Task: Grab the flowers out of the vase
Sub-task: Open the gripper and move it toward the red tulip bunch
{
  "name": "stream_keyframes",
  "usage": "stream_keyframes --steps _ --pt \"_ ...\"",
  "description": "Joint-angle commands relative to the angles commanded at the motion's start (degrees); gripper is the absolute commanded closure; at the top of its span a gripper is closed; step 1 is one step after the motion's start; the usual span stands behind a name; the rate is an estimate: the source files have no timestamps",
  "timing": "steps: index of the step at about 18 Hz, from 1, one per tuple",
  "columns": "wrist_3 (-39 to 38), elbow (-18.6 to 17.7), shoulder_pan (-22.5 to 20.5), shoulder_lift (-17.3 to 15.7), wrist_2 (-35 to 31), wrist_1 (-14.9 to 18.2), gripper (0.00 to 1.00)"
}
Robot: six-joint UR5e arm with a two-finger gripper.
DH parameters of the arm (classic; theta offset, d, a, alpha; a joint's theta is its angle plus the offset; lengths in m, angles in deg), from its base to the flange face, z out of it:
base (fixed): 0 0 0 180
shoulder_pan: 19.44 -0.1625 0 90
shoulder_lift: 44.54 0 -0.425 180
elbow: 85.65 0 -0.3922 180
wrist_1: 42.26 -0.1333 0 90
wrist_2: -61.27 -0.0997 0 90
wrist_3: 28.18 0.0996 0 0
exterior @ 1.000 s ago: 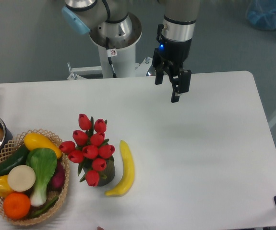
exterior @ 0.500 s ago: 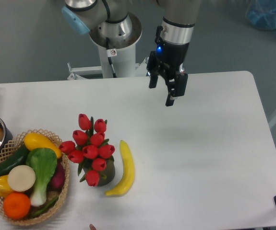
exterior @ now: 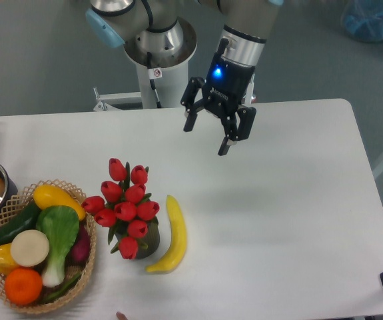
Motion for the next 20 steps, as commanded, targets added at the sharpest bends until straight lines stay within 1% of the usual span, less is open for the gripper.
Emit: stream_keyframes --steps 4,5,8,12,13,16,20 --pt "0.09 0.35 0.70 1.49 4.21 -0.35 0.00" --pt "0.17 0.44 0.97 2.10 5.09 -1.31 0.00" --pt "-0.17 0.53 1.58 2.37 4.84 -3.16 0.00" --pt "-0.18 0.44 1.67 2.63 5.71 -3.16 0.00" --pt "-0.18 0.44 1.67 3.25 6.58 -3.25 0.00" --pt "0.17 0.00 1.50 4.92 12.03 -4.83 0.00" --pt "0.44 0.70 1.76 8.69 13.54 -5.54 0.00"
